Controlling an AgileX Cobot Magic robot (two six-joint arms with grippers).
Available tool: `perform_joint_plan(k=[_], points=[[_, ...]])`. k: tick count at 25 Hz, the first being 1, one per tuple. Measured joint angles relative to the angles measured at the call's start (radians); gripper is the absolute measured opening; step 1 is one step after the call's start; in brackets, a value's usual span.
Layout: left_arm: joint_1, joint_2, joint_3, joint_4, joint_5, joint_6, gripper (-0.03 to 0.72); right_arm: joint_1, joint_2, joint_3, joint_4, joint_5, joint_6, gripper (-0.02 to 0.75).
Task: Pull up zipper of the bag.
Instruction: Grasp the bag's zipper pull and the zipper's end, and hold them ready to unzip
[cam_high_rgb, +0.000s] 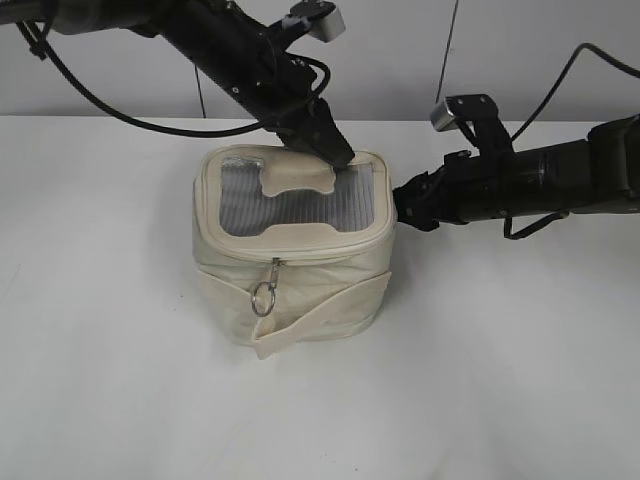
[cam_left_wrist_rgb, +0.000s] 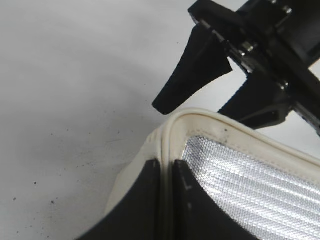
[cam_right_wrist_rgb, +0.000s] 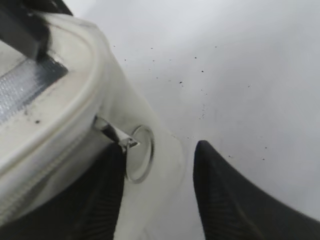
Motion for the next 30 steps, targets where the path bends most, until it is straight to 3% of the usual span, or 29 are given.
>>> perform_joint_plan(k=[2,4,7,11,30], points=[[0.0,0.0,-0.001,0.0,0.0,0.0,0.041,0.0,0.0,0.0,0.0,0.02,-0.022,0.255],[0.0,0.0,-0.001,0.0,0.0,0.0,0.041,0.0,0.0,0.0,-0.007,0.043,-0.034,0.094],[0.0,0.0,-0.001,0.001,-0.002,0.0,0.041,-0.001,0.0,0.0,-0.03,0.041,-0.012,0.021],[-0.001,0.0,-0.001,0.003,-0.005,-0.001,0.041,-0.024,-0.014,0.024,-0.113,0.05,0.085,0.01],[-0.009,0.0,-0.001,0.009,-0.031,-0.09,0.038,-0.016,-0.383,0.419,-0.178,0.121,0.28,0.009]])
